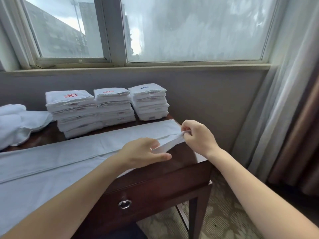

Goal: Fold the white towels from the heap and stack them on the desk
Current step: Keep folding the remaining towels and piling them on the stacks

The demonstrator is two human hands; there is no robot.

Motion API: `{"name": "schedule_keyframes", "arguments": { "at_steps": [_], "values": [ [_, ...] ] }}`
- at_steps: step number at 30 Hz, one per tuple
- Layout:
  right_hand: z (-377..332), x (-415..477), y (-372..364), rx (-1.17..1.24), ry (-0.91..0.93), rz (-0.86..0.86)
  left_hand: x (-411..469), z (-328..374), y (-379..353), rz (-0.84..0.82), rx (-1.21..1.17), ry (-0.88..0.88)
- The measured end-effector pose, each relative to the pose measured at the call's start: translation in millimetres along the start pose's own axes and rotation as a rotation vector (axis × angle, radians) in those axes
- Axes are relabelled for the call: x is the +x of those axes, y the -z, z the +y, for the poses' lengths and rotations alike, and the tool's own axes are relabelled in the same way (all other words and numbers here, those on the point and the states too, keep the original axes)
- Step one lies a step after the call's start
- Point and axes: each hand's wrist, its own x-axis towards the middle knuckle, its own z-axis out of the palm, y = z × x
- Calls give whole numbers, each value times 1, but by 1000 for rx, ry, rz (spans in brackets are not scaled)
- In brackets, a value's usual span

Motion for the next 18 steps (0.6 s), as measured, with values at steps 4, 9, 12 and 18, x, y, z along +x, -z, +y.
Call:
{"name": "schedule_keyframes", "arguments": {
  "at_steps": [4, 9, 12, 18],
  "values": [
    [9, -2, 0, -46, 66, -99, 1, 2, 4, -60, 101, 48],
    [15, 6, -9, -161, 121, -267, 9, -17, 23, -209, -69, 153],
    [11, 20, -19, -71, 28, -129, 21, -28, 22, -56, -9, 238],
    [7, 60, -38, 40, -125, 44, 49, -48, 23, 244, 243, 242]
  ]
}}
